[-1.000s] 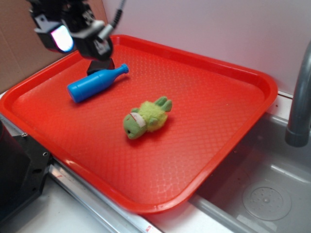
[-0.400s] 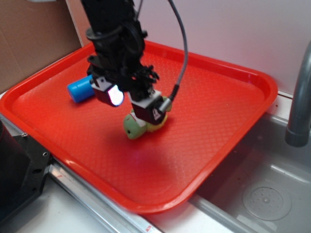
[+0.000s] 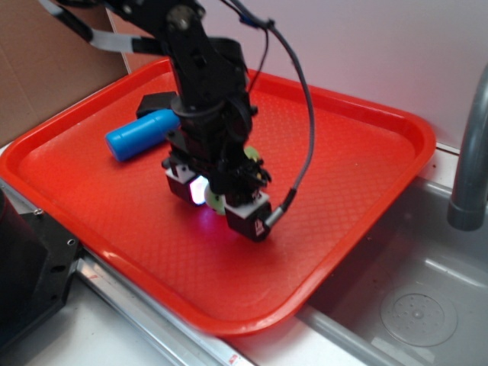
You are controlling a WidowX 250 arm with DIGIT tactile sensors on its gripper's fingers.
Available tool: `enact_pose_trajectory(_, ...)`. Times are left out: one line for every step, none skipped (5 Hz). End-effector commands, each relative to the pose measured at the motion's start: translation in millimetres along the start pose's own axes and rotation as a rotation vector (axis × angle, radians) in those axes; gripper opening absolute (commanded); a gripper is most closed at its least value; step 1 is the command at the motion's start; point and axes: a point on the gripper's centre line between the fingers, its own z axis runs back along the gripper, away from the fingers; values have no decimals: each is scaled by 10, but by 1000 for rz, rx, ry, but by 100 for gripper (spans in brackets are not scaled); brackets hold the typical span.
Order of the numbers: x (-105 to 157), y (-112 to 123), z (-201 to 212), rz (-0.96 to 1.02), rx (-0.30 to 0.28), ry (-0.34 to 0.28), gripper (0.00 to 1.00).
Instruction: Grab the green animal.
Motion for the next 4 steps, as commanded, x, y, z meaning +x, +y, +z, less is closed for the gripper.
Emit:
enact_pose_trajectory(144, 52, -64, 46, -12, -15, 0)
enact_pose_trajectory(150, 88, 0, 79, -22, -18, 0)
enact_pose_trajectory(193, 135, 235, 53, -18, -23, 0)
enact_pose_trajectory(231, 276, 631, 15, -1, 24, 0)
